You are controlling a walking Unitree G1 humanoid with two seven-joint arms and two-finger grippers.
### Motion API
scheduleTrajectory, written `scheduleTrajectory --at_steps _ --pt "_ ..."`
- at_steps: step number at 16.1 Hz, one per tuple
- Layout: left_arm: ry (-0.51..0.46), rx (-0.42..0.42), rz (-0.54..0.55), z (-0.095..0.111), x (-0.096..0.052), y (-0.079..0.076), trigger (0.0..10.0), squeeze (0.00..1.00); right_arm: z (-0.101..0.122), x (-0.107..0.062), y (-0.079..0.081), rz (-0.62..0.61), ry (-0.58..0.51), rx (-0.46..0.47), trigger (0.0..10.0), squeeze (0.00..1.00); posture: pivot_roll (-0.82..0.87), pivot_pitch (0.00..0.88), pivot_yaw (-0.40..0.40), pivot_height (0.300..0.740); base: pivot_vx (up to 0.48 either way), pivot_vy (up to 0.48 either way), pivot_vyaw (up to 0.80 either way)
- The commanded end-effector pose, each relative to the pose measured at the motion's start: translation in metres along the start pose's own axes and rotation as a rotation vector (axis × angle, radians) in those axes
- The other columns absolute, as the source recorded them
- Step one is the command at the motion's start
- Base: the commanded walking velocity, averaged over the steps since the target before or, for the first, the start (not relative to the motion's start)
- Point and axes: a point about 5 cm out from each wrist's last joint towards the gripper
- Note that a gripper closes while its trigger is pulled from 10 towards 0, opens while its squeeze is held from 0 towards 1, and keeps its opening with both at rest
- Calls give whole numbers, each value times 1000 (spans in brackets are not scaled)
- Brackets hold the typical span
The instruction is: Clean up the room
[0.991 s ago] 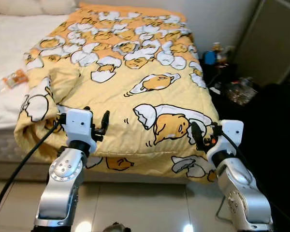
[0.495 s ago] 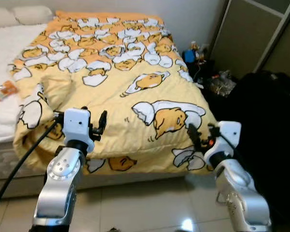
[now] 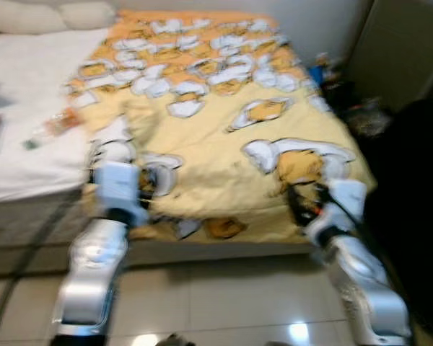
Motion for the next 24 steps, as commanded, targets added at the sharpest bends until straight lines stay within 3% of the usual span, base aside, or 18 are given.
scheduleTrajectory --at_steps 1,24 --pt "-1 16 19 3 0 6 10000 98 3 1 4 9 -6 11 10000 0 -27 37 27 740 0 371 0" --pt "10 0 49 -1 -9 9 10000 94 3 0 11 62 -9 19 10000 0 -13 22 2 740 0 374 0"
Point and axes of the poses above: a point about 5 cm out from each wrist's last joint towards the gripper, its own x axis pointing out of the wrist towards the gripper, its own z axis along the axis of the wrist's last joint, y = z × x, and after that the axes turned 7 degrees about -x, right-handed
